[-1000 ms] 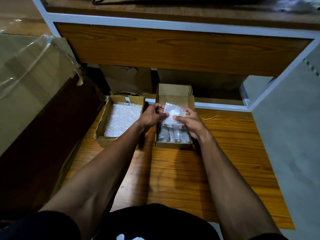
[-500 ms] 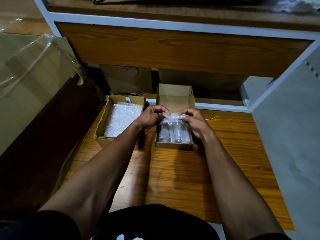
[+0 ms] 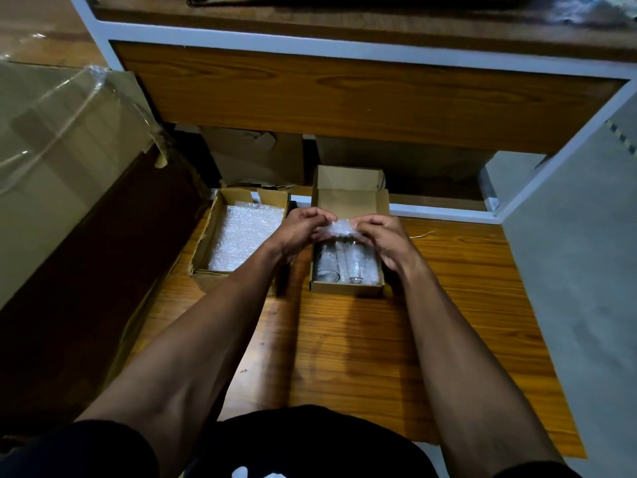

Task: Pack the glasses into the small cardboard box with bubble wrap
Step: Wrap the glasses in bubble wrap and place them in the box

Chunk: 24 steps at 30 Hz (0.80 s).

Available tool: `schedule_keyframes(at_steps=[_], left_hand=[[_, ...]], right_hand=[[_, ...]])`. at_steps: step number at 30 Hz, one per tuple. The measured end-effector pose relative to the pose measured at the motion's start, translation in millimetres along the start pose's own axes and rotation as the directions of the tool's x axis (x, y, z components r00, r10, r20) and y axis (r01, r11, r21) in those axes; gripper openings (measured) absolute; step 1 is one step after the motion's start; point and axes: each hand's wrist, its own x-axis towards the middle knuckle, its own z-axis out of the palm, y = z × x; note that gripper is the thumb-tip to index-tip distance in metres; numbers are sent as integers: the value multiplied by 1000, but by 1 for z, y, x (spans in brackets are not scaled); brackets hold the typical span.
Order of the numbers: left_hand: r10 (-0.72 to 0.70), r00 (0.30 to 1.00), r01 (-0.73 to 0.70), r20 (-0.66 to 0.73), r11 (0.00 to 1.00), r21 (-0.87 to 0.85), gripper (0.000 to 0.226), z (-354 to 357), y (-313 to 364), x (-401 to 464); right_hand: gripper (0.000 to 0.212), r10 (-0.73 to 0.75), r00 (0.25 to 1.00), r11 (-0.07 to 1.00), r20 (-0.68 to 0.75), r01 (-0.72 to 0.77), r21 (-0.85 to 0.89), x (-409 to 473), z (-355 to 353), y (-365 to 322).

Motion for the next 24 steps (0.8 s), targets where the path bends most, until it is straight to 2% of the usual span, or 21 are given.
schedule_keyframes(at_steps=[3,6,8,10,12,14,18,21,24], left_hand=[[27,999,-26,-29,999,33,19,-5,-5,1],[51,992,-59,-117,996,-65,26,-3,-4,2],[33,981,-62,-192,987,-146,43,1,-4,0],[20,972,-51,-235,990,-129,61,3,-6,-3],[14,961,-29,-275,998,-52,64,1,-10,-4],[-3,947,-7,-322,1000,-30,60,-2,-14,-2],[0,899,11,-438,1000,24,35,-11,-15,8],[43,883,60,-467,977,204,23,-16,-14,10],[102,894,96,-437,908,408,23,-15,-14,6]], right_hand=[[8,2,999,1000,-33,-2,6,7,6,5],[12,-19,998,1000,-62,19,4,10,13,9],[14,-24,996,1000,-83,25,10,10,19,14],[14,-16,995,1000,-97,16,6,10,24,21],[16,-22,995,998,-101,17,-55,9,29,28],[18,-62,993,977,-101,40,-210,6,32,30],[19,-160,982,814,-98,75,-576,4,32,36],[21,-172,983,694,-64,75,-717,2,37,39],[33,-123,992,577,-27,49,-815,-1,44,42]])
